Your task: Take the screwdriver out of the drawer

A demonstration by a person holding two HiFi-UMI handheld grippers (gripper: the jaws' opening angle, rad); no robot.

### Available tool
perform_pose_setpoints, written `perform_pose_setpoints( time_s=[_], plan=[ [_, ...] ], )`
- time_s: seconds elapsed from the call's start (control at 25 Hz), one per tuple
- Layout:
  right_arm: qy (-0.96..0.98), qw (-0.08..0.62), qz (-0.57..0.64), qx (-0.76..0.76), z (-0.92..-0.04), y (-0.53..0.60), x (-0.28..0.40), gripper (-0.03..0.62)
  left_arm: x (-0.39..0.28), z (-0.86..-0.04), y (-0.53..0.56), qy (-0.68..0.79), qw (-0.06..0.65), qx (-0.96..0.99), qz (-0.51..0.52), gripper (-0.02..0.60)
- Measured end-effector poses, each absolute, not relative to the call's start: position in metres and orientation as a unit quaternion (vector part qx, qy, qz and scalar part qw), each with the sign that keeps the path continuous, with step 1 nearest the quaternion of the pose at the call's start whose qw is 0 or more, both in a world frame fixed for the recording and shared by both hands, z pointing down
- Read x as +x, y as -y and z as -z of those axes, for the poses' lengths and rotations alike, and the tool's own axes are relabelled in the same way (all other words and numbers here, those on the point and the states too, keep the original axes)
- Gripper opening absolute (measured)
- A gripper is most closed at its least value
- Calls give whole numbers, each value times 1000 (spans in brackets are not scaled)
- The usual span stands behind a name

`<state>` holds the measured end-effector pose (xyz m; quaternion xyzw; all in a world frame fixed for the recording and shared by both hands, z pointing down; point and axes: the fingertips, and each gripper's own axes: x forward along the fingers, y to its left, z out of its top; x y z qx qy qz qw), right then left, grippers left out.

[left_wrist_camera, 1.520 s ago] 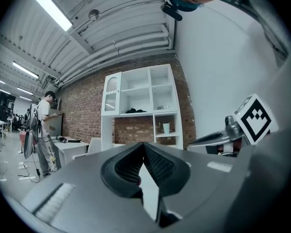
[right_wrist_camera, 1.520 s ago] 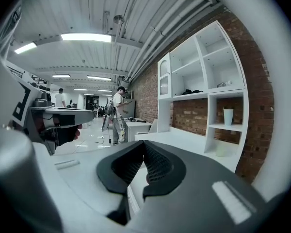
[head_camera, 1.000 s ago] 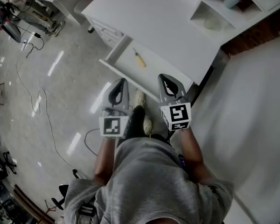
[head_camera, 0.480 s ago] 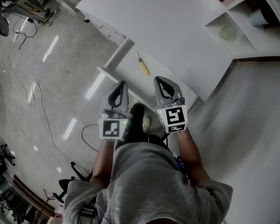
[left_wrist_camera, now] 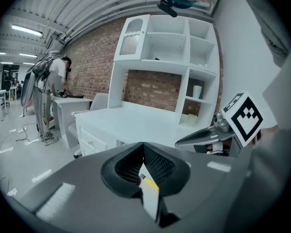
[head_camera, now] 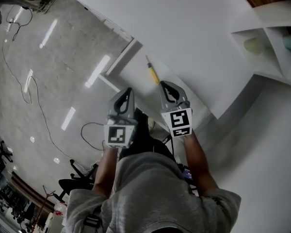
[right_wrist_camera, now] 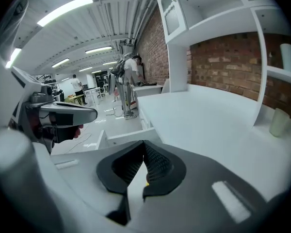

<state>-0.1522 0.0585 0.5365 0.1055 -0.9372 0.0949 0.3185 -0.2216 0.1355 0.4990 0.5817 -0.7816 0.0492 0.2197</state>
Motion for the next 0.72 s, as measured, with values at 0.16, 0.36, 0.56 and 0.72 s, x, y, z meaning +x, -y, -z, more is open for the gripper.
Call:
perform_pose_setpoints(
  time_s=[0.16,0.36,0.56,0.72],
  plan=[
    [928,344,-105,94,-571,-51,-162,5,-232,-529,-126,778,233,581,-56,12],
    [916,373,-122,81,-617,-49,-172,5,-242,-566,-119,775,269,569,-53,12],
    [905,399,-120,81,-650,-48,-182,6,-247,-584,-117,770,288,567,-58,12],
    [890,433,-130,67,-678,-50,-184,90,-248,-596,-121,764,297,570,-60,12]
  ],
)
